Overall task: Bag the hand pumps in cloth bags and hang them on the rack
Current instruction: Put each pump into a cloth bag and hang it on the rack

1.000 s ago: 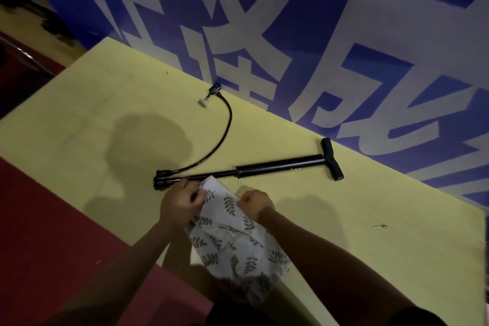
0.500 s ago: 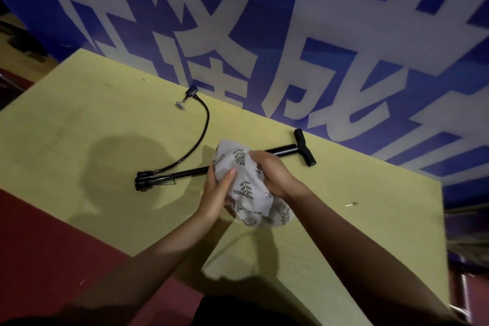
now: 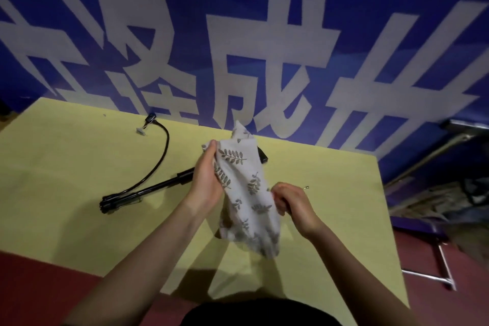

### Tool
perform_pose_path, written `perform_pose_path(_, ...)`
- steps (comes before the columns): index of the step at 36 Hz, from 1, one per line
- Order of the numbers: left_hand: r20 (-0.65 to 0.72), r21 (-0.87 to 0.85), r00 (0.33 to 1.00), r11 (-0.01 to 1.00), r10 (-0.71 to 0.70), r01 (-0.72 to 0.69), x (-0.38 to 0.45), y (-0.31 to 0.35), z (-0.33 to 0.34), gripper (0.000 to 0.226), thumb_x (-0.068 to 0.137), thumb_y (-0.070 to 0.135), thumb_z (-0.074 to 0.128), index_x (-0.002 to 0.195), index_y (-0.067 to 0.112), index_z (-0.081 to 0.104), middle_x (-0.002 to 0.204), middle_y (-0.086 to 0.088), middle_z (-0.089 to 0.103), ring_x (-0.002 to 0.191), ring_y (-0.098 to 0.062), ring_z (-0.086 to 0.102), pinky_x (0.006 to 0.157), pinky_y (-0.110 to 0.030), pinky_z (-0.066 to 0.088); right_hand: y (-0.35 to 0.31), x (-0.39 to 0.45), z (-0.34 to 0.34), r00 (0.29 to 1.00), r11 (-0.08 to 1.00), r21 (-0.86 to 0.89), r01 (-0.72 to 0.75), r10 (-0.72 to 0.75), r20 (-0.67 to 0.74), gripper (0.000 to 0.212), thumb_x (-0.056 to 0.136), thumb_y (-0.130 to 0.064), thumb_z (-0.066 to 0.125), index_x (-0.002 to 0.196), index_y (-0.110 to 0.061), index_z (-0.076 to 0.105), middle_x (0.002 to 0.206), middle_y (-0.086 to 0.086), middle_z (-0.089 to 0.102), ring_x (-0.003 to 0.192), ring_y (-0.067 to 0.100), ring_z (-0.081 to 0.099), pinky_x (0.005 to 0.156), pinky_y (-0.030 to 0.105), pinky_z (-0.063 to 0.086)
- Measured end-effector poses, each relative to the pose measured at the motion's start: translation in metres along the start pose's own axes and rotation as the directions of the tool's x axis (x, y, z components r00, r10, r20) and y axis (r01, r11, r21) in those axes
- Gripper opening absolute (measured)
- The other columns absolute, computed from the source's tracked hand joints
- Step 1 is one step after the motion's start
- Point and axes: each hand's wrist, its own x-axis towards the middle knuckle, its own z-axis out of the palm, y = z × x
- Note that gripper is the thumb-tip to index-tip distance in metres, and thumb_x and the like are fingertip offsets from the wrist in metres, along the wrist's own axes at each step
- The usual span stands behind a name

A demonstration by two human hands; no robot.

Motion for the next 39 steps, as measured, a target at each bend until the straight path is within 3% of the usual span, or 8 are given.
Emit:
perform_pose_path(7, 0.098, -0.013, 0.995, 1.0, -0.008, 0.01, -0.017, -0.004, 0.032, 0.05, 0.101, 0.041, 0.039, 0.059, 0.021, 0.058, 0.065, 0.0, 0.068, 0.064, -0.011, 0.068, 0.062, -0.023, 0.053, 0.027, -0.017, -0.021, 0.994, 0.984, -0.139, -0.113, 0.111, -0.02, 0.014, 0.09, -0.03, 0.056, 0.098, -0.021, 0.062, 0.082, -0.003, 0.056, 0.076, 0.013, 0.053, 0.063, 0.024, 0.043)
perform_pose_path(11, 0.024, -0.176, 0.998, 0.983, -0.052, 0.055, -0.02, 0.003, 0.048, 0.056, 0.095, 0.052, 0.044, 0.121, 0.006, 0.063, 0.123, -0.018, 0.064, 0.116, -0.032, 0.06, 0.101, -0.046, 0.044, 0.039, -0.017, -0.027, 0.987, 0.982, -0.094, -0.162, 0.16, -0.036, 0.062, 0.074, -0.054, 0.058, 0.128, -0.023, 0.053, 0.12, -0.001, 0.057, 0.114, 0.013, 0.053, 0.093, 0.028, 0.044)
perform_pose_path(13, 0.021, -0.218, 0.998, 0.974, -0.056, 0.059, -0.02, 0.005, 0.055, 0.054, 0.096, 0.05, 0.044, 0.115, 0.004, 0.065, 0.124, -0.02, 0.063, 0.117, -0.034, 0.059, 0.104, -0.048, 0.041, 0.045, -0.019, -0.031, 0.975, 0.975, -0.001, -0.223, 0.222, -0.015, 0.08, 0.071, -0.065, 0.06, 0.14, -0.027, 0.044, 0.135, -0.007, 0.049, 0.125, 0.011, 0.046, 0.104, 0.034, 0.037)
perform_pose_path(16, 0.04, -0.268, 0.999, 0.963, -0.013, 0.024, -0.023, 0.008, 0.068, 0.051, 0.099, 0.043, 0.041, 0.08, 0.011, 0.075, 0.103, -0.014, 0.071, 0.099, -0.03, 0.066, 0.094, -0.045, 0.047, 0.053, -0.022, -0.036, 0.957, 0.945, 0.154, -0.289, 0.283, 0.059, 0.065, 0.073, -0.071, 0.058, 0.131, -0.042, 0.051, 0.134, -0.023, 0.051, 0.126, 0.004, 0.043, 0.105, 0.038, 0.028)
perform_pose_path(21, -0.049, -0.291, 0.998, 0.955, 0.047, -0.059, -0.023, 0.019, 0.073, 0.042, 0.099, 0.041, 0.043, 0.112, 0.009, 0.066, 0.12, -0.017, 0.066, 0.115, -0.034, 0.06, 0.102, -0.049, 0.044, 0.063, -0.029, -0.033, 0.926, 0.898, 0.248, -0.363, 0.317, 0.206, 0.05, 0.085, -0.053, 0.059, 0.127, -0.026, 0.061, 0.127, -0.003, 0.065, 0.122, 0.026, 0.057, 0.109, 0.055, 0.035)
perform_pose_path(30, -0.42, 0.466, 0.858, 0.882, 0.295, -0.075, -0.006, 0.002, 0.011, 0.031, 0.098, 0.034, 0.049, 0.124, 0.019, 0.051, 0.118, -0.003, 0.056, 0.106, -0.02, 0.055, 0.087, -0.036, 0.047, 0.021, -0.037, -0.035, 0.978, 0.959, 0.194, -0.206, 0.208, 0.011, 0.03, 0.1, -0.023, 0.049, 0.098, -0.006, 0.073, 0.101, 0.016, 0.073, 0.097, 0.034, 0.069, 0.094, 0.049, 0.05)
perform_pose_path(34, -0.275, 0.709, 0.889, 0.702, 0.366, -0.07, -0.013, -0.016, 0.005, 0.038, 0.097, 0.039, 0.049, 0.133, 0.024, 0.051, 0.131, 0.001, 0.042, 0.119, -0.015, 0.044, 0.101, -0.033, 0.037, -0.013, -0.024, -0.028, 0.986, 0.945, 0.282, -0.163, 0.15, 0.066, 0.029, 0.097, -0.019, 0.052, 0.084, -0.007, 0.075, 0.096, 0.02, 0.073, 0.089, 0.033, 0.07, 0.083, 0.039, 0.053)
perform_pose_path(39, -0.056, 0.626, 0.992, 0.778, 0.117, -0.056, -0.034, -0.041, 0.031, 0.034, 0.102, 0.034, 0.036, 0.115, 0.015, 0.062, 0.115, -0.005, 0.064, 0.109, -0.021, 0.06, 0.09, -0.036, 0.05, -0.044, -0.003, -0.009, 0.983, 0.86, 0.479, -0.174, 0.121, 0.14, 0.037, 0.087, -0.027, 0.062, 0.101, 0.007, 0.061, 0.101, 0.03, 0.063, 0.091, 0.037, 0.063, 0.091, 0.045, 0.046)
